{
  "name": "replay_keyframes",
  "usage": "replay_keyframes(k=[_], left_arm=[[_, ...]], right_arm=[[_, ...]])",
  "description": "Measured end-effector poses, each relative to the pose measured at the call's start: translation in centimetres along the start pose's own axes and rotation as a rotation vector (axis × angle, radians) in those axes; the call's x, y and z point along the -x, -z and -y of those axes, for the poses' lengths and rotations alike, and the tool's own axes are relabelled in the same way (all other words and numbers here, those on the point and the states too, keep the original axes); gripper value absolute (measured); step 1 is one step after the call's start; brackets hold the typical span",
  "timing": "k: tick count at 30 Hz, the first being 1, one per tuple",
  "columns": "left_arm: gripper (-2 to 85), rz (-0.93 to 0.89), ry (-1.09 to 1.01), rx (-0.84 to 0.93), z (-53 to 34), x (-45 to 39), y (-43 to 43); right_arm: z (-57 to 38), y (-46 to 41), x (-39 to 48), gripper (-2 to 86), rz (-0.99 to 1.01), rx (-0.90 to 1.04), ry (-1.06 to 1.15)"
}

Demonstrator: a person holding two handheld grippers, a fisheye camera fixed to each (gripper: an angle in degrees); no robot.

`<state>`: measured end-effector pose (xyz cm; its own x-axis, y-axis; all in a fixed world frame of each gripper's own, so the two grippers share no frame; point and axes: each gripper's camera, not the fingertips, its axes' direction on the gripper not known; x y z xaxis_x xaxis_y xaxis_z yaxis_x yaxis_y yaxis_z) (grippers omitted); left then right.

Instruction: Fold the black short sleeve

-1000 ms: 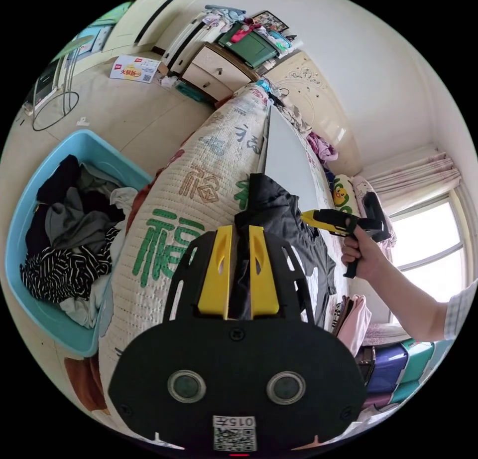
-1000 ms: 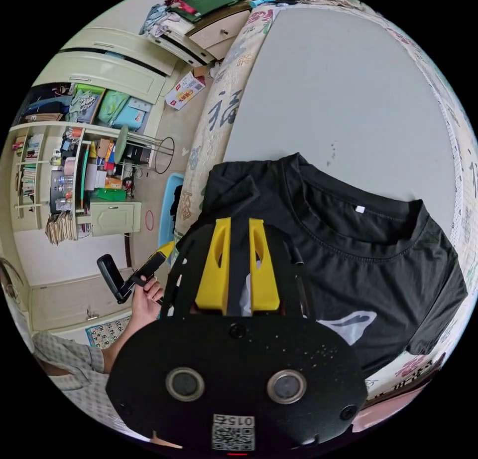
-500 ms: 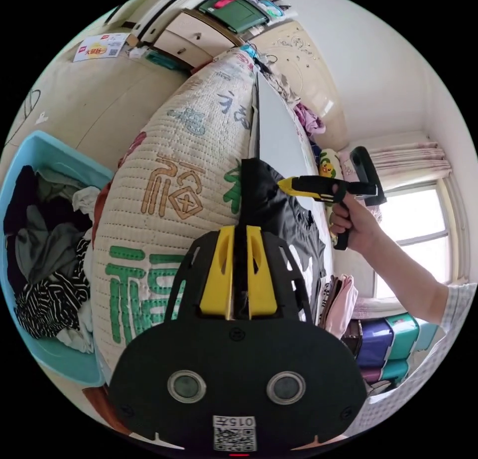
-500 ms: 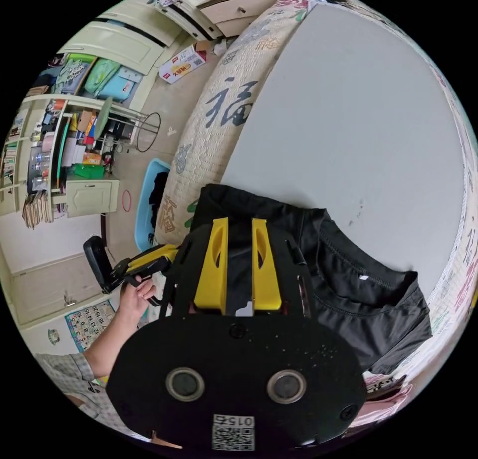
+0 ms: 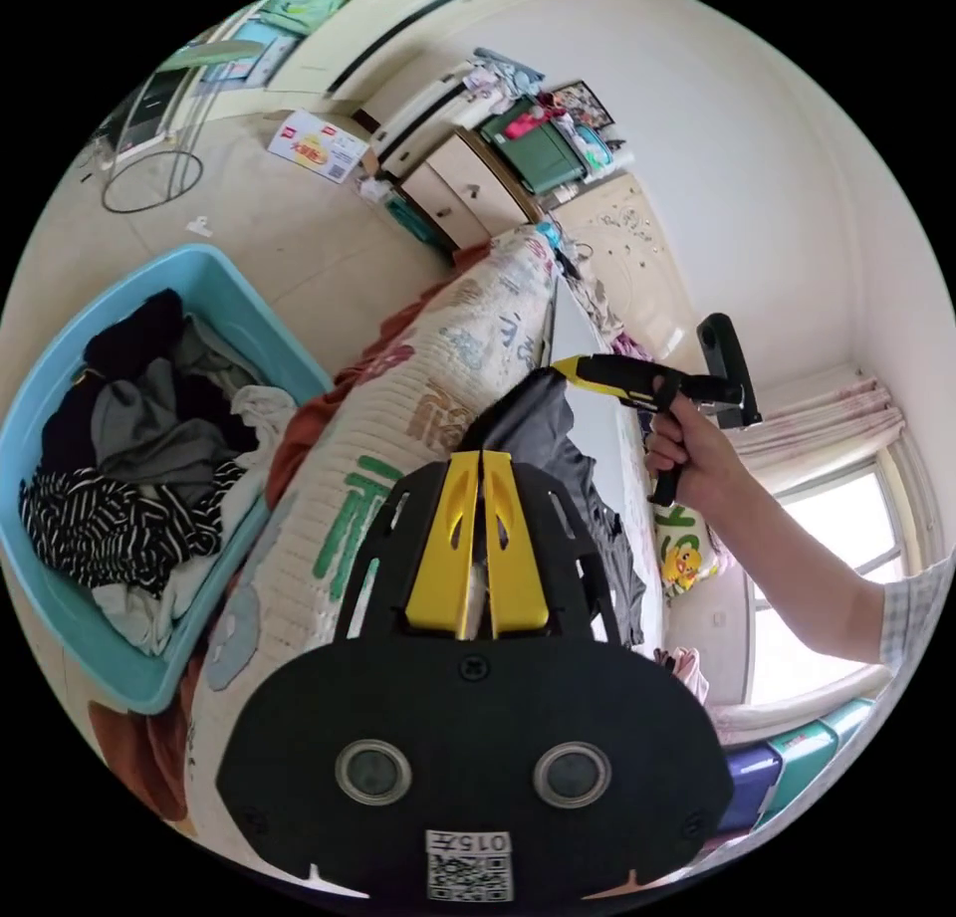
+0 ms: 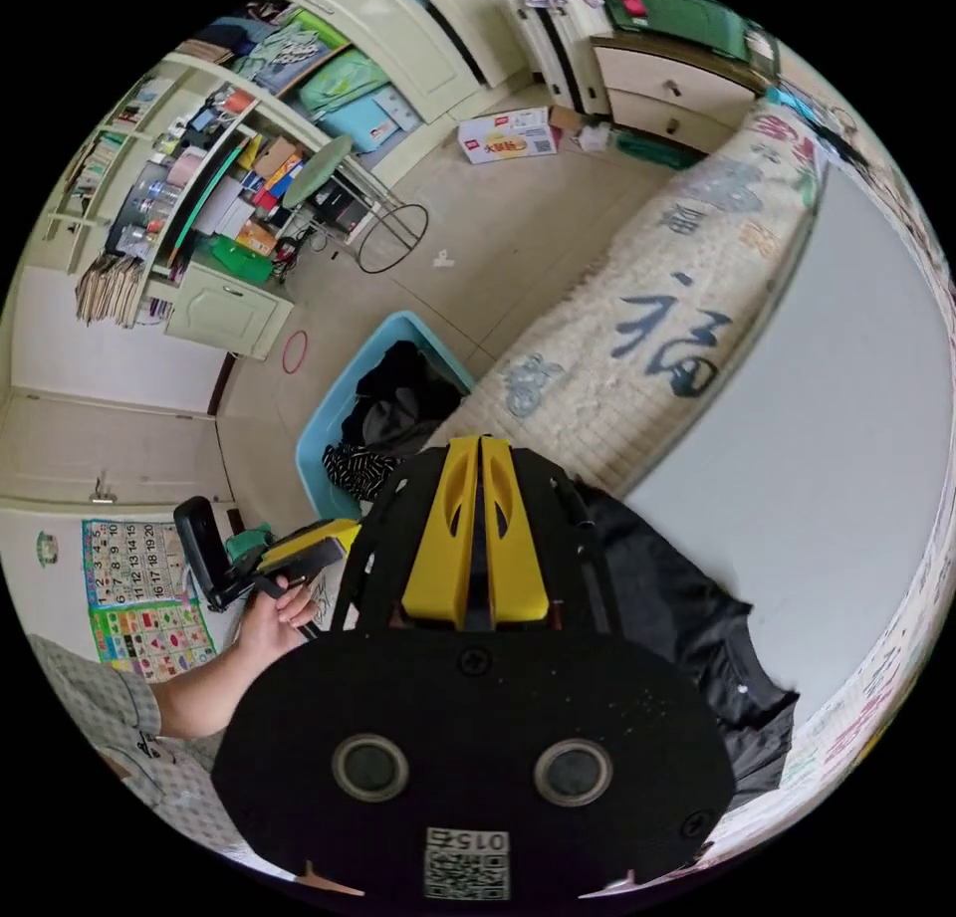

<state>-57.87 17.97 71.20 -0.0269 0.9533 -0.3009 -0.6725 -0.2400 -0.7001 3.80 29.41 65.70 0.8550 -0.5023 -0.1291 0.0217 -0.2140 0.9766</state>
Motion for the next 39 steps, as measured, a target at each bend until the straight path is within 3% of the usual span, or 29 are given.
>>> replay_keyframes(k=[6, 13, 18, 21, 25, 28, 33, 35, 39], left_arm=[[-0.8, 0.099, 0.116, -0.039, -1.4, 3.3, 2.1], [-0.8, 0.130, 0.140, 0.060, -1.0, 4.3, 0.5], [-0.7, 0.109, 0.108, 0.120, -0.9, 3.6, 0.5], [-0.7, 0.064, 0.067, 0.132, -1.4, 2.2, 2.1], [-0.5, 0.091, -0.024, 0.213, -4.2, -1.5, 4.9], [0.0, 0.155, -0.102, 0.334, -8.2, -4.5, 6.5], [2.4, 0.240, -0.092, 0.574, -16.2, -7.5, 8.5], [5.0, 0.281, -0.058, 0.665, -19.6, -8.8, 9.0], [6.6, 0.333, -0.030, 0.736, -22.8, -10.8, 8.7]], right_arm=[[5.1, -3.7, 7.2, -0.4, -0.038, 0.064, 0.051], [8.2, -3.6, 11.7, 0.7, -0.168, 0.146, 0.075], [9.1, 3.2, 12.4, 5.6, 0.052, 0.038, 0.045], [7.4, 12.3, 13.5, 5.9, 0.125, -0.121, 0.068], [-1.2, 25.7, 14.2, 4.8, 0.201, -0.306, 0.084], [-10.2, 31.9, 12.8, 4.8, 0.152, -0.280, 0.019], [-27.9, 37.1, 7.0, 7.9, 0.039, -0.100, -0.407], [-37.1, 39.1, 4.8, 10.5, 0.050, -0.037, -0.657], [-47.1, 40.9, 4.0, 11.6, 0.114, 0.034, -0.913]])
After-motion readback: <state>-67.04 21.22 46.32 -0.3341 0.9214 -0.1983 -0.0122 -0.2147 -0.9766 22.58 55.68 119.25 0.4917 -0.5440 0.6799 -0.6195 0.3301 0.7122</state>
